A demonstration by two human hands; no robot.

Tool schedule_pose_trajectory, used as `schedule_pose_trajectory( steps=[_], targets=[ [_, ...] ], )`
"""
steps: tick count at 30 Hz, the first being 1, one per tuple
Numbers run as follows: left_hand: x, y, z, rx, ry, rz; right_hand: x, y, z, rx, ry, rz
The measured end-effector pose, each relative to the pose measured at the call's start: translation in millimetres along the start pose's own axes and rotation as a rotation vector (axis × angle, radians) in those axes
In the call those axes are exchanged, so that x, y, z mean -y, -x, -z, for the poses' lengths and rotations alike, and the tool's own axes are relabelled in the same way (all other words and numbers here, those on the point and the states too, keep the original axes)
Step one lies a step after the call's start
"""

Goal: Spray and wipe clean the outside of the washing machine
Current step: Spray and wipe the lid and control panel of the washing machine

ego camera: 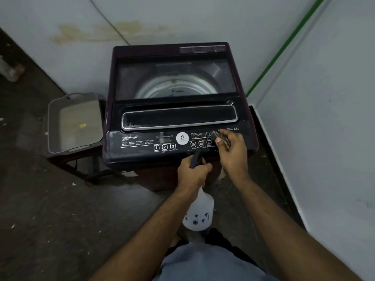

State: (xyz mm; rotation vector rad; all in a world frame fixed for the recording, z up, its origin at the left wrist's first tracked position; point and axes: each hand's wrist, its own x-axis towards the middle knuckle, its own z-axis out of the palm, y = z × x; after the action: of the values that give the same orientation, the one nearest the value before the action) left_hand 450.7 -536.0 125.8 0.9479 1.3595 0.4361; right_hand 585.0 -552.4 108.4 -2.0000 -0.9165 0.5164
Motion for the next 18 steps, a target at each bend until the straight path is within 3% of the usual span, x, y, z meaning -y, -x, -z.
schedule_pose_trajectory(
  steps=[6,14,18],
  targets=[
    [12,-2,23,-0.275,0.124,0.070,-3,-5,-13,0.085,-0.020,0.092],
    [26,11,61,-0.333,0.154,-0.009,28,1,-57,0.275,-0.007,0.247],
    [29,17,75,-0.459,0.265,0.074,46,6,-80,0.345,-0.023,0.312]
  ],
)
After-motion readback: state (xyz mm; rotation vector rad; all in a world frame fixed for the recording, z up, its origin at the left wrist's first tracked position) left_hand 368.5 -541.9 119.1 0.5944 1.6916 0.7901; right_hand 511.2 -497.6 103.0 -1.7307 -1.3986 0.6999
